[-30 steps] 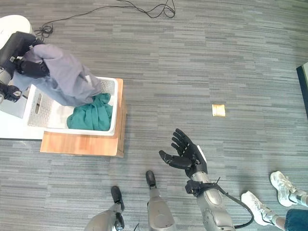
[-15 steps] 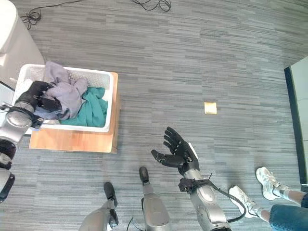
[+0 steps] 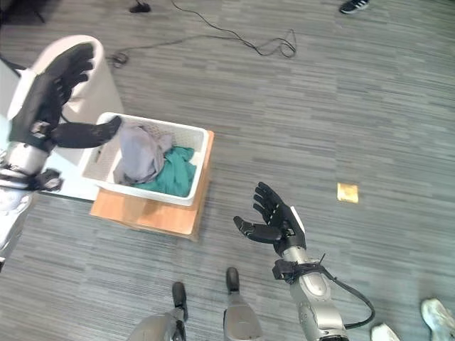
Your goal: Pick up bed clothes into laundry basket.
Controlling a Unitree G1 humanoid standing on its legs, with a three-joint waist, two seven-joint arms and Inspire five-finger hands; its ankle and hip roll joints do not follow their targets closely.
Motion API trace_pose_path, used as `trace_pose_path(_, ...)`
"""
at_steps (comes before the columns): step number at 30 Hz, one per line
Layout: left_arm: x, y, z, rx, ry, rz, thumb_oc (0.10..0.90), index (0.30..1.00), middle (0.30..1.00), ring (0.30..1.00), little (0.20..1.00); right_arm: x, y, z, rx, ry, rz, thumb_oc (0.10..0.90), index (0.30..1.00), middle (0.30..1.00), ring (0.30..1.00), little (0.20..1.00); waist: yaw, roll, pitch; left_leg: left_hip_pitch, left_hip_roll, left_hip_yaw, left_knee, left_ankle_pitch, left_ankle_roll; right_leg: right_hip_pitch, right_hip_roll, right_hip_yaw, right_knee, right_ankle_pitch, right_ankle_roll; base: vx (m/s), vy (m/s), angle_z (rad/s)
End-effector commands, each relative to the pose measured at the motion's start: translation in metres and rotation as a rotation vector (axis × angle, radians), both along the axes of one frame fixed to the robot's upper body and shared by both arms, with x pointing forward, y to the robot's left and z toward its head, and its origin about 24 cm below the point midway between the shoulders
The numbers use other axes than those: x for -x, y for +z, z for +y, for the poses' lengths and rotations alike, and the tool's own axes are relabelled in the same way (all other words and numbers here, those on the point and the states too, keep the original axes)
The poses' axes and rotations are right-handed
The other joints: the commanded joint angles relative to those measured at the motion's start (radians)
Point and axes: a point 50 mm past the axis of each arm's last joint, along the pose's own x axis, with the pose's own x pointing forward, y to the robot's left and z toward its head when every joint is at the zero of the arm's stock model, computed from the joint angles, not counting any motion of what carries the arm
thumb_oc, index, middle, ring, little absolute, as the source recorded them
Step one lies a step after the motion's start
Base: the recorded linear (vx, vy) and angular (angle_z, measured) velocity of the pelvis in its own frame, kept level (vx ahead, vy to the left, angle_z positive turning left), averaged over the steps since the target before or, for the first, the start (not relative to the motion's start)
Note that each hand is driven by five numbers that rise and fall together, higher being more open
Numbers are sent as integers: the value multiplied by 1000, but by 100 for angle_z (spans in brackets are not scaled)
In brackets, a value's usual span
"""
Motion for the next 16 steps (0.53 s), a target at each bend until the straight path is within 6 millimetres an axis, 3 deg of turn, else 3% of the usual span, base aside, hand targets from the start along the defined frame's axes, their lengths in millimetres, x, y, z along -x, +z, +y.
trace_pose_path(1, 3, -5, 3, 278, -186, -66, 800, 900, 900, 900, 900, 10, 20, -10, 22, -26, -134, 800, 900, 900, 900, 900, 10, -41, -153, -16, -5, -49, 49, -88, -26, 2, -100, -37, 103, -158, 101, 31, -29, 20)
trace_pose_path(4, 25, -75, -3, 604, -198, 55, 800, 900, 900, 900, 900, 15, 15, -15, 8, -73, -123, 800, 900, 900, 900, 900, 24, -43, -179, 0, -8, -46, 53, -95, -22, 20, -100, -45, 96, -164, 92, 28, -24, 12)
trace_pose_path(5, 36, -117, -9, 774, -137, 135, 800, 900, 900, 900, 900, 20, 9, -18, 7, -104, -98, 800, 900, 900, 900, 900, 30, -43, -194, 8, -10, -48, 56, -98, -18, 32, -99, -50, 98, -169, 87, 30, -47, 2)
trace_pose_path(8, 61, -170, -24, 861, -31, 321, 800, 900, 900, 900, 900, 28, 1, -23, 3, -142, -55, 800, 900, 900, 900, 900, 39, -41, -204, 12, -14, -56, 60, -101, -10, 43, -101, -61, 106, -175, 80, -1, -31, 4)
trace_pose_path(9, 69, -183, -30, 839, -12, 399, 800, 900, 900, 900, 900, 31, -4, -23, 0, -146, -28, 800, 900, 900, 900, 900, 41, -40, -207, 12, -15, -58, 63, -102, -8, 45, -102, -64, 110, -177, 78, -13, -22, 5)
trace_pose_path(11, 73, -189, -35, 856, -19, 425, 800, 900, 900, 900, 900, 34, -7, -23, 1, -145, -12, 800, 900, 900, 900, 900, 42, -40, -209, 13, -15, -59, 65, -103, -7, 48, -102, -66, 112, -179, 78, 0, 0, 0)
trace_pose_path(13, 77, -208, -63, 915, -84, 540, 800, 900, 900, 900, 900, 42, -19, -15, -1, -113, 51, 800, 900, 900, 900, 900, 45, -44, -210, 16, -15, -67, 68, -102, -2, 52, -103, -74, 122, -184, 77, -7, -34, 3)
trace_pose_path(15, 77, -210, -69, 904, -110, 565, 800, 900, 900, 900, 900, 44, -23, -14, -1, -108, 73, 800, 900, 900, 900, 900, 44, -45, -210, 16, -15, -68, 69, -102, -1, 52, -104, -74, 127, -185, 78, -19, -23, 10)
trace_pose_path(16, 74, -215, -83, 930, -157, 606, 800, 900, 900, 900, 900, 44, -26, -8, -18, -89, 84, 800, 900, 900, 900, 900, 41, -48, -210, 17, -16, -68, 68, -102, 2, 48, -104, -72, 137, -188, 79, -33, -29, 15)
